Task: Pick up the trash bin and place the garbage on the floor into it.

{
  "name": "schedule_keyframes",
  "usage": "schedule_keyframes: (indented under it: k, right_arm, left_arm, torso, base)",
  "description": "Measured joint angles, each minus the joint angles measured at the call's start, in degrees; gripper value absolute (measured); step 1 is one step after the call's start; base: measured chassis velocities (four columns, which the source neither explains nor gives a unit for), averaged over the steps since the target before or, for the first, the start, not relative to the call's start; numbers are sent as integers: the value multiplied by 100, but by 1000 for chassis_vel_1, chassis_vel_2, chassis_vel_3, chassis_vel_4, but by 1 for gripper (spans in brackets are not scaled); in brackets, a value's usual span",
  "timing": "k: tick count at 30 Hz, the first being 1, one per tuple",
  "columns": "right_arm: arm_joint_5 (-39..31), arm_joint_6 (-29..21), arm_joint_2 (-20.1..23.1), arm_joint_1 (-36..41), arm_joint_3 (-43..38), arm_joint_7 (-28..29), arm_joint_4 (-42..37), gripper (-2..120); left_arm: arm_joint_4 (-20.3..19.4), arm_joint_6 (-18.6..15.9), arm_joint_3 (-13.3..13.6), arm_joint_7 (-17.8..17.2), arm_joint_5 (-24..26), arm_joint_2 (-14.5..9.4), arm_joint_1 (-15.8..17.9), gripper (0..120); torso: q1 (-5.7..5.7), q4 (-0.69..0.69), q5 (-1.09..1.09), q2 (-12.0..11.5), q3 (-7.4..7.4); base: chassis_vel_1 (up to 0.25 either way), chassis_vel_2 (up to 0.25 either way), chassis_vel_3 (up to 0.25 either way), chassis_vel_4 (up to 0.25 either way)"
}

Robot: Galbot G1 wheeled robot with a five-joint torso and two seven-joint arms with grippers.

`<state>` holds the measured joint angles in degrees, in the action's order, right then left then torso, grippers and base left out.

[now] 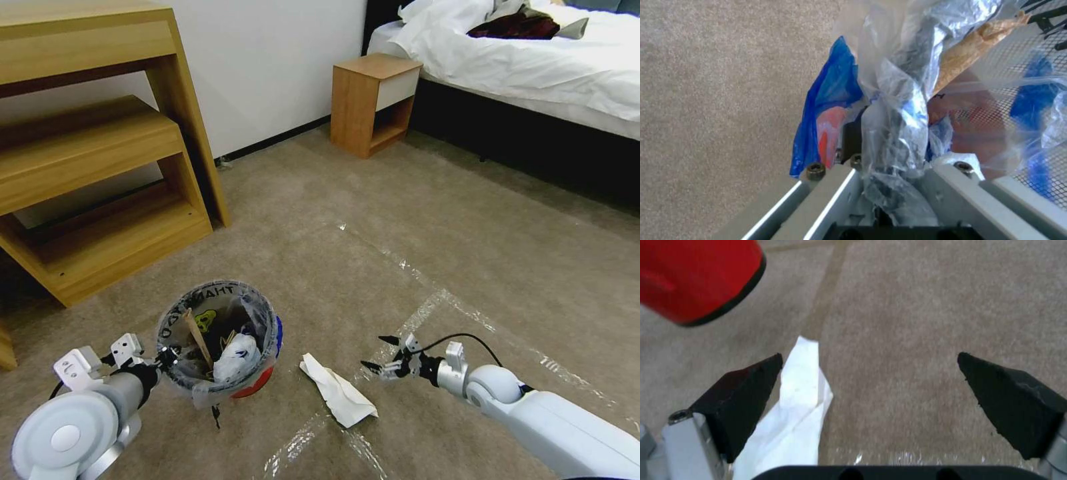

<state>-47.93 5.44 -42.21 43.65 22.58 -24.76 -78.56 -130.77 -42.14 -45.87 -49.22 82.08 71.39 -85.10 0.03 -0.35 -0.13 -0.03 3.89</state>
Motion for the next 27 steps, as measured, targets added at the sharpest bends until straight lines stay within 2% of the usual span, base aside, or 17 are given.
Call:
schedule_keyframes:
  k: [4,12,22,27]
  right_arm:
    - [36,-130,73,-218,195,68,-118,100]
    - [656,221,-26,-629,598,-479,162,100]
    - [835,142,-81,-879,1029,-385,186,100]
    - [1212,373,-158,-1186,1304,-966,425,100]
  left_arm:
    - [46,0,8,6,-5,0,46,0]
    - [153,0,43,21,-27,38,115,0]
    - [200,0,60,27,-92,59,107,0]
    - [208,0,59,56,-150,120,84,0]
  torso:
    - [0,0,-1,0,0]
    - [0,0,0,0,0]
    - [0,-1,0,0,0]
    - [0,-1,0,0,0]
  base:
    - [0,0,0,0]
    - [0,0,0,0]
    - [0,0,0,0]
    - [0,0,0,0]
